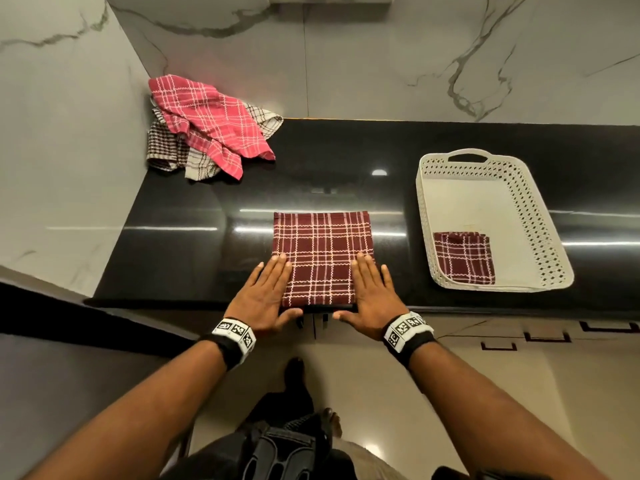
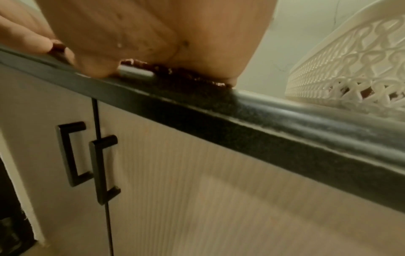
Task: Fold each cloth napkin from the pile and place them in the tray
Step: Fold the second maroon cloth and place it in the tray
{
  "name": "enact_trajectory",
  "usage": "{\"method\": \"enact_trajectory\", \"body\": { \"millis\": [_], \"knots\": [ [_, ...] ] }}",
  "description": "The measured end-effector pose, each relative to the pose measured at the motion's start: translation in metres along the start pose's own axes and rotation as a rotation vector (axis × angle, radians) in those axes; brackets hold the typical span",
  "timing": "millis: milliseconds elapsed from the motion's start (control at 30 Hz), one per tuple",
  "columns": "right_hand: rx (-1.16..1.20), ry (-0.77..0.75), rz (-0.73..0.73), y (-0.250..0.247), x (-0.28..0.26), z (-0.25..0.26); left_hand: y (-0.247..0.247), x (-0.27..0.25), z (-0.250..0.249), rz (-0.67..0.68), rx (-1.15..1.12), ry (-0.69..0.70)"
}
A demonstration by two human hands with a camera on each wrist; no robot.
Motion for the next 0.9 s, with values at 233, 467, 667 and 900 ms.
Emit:
{"method": "enact_trajectory", "body": {
  "millis": [233, 467, 667, 900],
  "knots": [
    [0.237, -0.066, -0.275, 0.012, -0.042, -0.012, -0.004, -0.035, 0.0, -0.174, -0.218, 0.032],
    [0.819, 0.334, -0.405, -0.031, -0.024, -0.025, -0.049, -0.02, 0.024, -0.226, -0.772, -0.419],
    [0.528, 0.509, -0.386, -0.029, 0.014, -0.022, -0.036, 0.027, 0.032, -0.105, -0.582, -0.574],
    [0.316, 0.538, -0.328, -0.034, 0.028, -0.019, -0.035, 0.043, 0.029, -0.046, -0.416, -0.649]
  ]
}}
Point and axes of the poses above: each hand's wrist, its own x-axis towards the middle knuckle, its own y-axis out of the palm, z = x × y, the point moved 4 cm from there along x, towards the middle knuckle, and after that the axes turned 6 degrees about -z, right-handed, at the moved point
